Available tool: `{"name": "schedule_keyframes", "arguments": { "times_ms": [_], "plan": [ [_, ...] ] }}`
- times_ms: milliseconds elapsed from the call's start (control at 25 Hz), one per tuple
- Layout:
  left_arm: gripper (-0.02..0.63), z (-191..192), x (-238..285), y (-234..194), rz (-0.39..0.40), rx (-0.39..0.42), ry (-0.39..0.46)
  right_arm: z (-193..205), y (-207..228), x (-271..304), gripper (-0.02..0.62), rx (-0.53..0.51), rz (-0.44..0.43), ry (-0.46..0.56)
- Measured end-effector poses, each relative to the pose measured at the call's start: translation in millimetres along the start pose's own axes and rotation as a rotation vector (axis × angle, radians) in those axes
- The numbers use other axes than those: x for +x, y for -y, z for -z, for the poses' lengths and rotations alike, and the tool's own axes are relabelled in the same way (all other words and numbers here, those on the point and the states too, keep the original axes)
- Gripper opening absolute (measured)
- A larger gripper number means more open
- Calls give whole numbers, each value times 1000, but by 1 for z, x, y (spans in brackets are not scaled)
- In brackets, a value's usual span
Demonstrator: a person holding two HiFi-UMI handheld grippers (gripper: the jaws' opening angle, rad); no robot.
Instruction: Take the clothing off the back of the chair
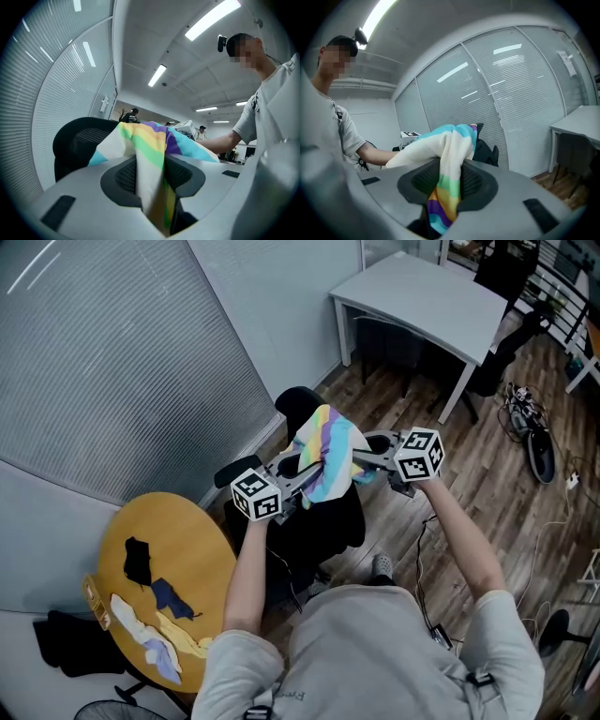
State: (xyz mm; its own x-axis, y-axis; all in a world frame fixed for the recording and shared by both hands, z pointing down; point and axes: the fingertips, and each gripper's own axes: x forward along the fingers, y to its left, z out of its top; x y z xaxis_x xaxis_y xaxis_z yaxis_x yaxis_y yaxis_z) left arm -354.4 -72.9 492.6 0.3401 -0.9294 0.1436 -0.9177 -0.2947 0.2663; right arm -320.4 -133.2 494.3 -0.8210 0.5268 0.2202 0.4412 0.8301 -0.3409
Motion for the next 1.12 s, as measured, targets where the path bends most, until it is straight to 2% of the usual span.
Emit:
{"name": "schedule_keyframes", "arguments": {
  "times_ms": [160,400,640,1120],
  "plan": [
    [142,-3,-1,1,-66,42,-21,-1,0,-2,106,-44,82,-28],
    [123,-7,-4,5,-119,52,-23,-2,1,-8,92,-24,142,-10],
    [121,-17,-7,7,-200,114,-51,-9,1,-15,91,-81,237,-5],
    [121,-53,-17,13,-246,179,-22,-44,-8,-34,87,-147,311,50]
  ]
}}
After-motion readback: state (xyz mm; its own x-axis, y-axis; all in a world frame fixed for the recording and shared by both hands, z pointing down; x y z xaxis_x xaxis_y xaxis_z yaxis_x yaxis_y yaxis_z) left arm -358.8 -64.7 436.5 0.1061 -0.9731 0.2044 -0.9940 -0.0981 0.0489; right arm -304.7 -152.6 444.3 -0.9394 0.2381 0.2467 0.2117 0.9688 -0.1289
